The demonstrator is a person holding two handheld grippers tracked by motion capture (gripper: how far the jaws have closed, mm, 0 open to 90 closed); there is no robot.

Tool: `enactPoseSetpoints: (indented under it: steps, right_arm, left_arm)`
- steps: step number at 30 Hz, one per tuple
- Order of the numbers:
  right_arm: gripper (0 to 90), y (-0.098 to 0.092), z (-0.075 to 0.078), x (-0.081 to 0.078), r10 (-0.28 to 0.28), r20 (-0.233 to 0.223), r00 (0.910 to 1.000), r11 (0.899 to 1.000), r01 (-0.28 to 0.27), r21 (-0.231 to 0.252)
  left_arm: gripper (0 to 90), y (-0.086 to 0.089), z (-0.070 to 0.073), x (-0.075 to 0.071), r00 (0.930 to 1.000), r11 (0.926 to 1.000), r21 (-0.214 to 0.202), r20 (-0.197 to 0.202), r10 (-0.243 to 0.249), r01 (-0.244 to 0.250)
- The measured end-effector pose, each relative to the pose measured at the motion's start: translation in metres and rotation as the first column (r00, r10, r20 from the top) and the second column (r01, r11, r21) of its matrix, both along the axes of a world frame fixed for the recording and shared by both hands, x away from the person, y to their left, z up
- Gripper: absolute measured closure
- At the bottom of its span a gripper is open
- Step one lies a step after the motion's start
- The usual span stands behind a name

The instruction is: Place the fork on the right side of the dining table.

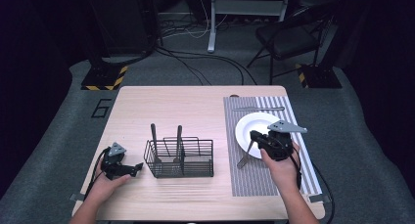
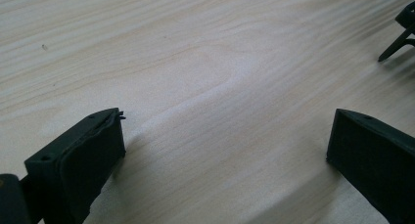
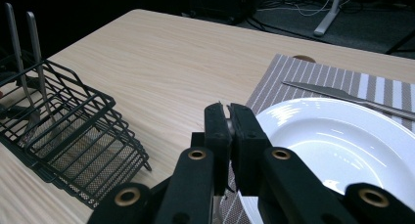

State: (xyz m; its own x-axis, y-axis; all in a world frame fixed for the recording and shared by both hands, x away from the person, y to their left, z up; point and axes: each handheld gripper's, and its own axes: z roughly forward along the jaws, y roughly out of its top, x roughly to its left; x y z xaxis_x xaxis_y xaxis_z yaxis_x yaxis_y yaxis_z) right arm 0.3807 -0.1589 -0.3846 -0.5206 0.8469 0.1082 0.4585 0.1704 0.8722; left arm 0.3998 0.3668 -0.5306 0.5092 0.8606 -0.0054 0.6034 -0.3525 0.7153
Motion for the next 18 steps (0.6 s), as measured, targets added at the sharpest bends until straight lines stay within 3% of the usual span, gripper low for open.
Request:
enactPoseSetpoints:
  steps: [10,18]
  right_arm:
    - [85.9,-0.019,-0.005,-0.004,-0.039,-0.013,0.9991,0.998,0.040,0.040]
    - [81.3,-0.039,-0.015,-0.006,-0.097,-0.037,0.9946,0.991,0.100,0.085]
  left_arm:
    - [0.3,0.000,0.000,0.000,1.0000,1.0000,0.000,0.000,0.000,0.000]
    - [0.3,0.000,0.000,0.000,1.0000,1.0000,0.000,0.000,0.000,0.000]
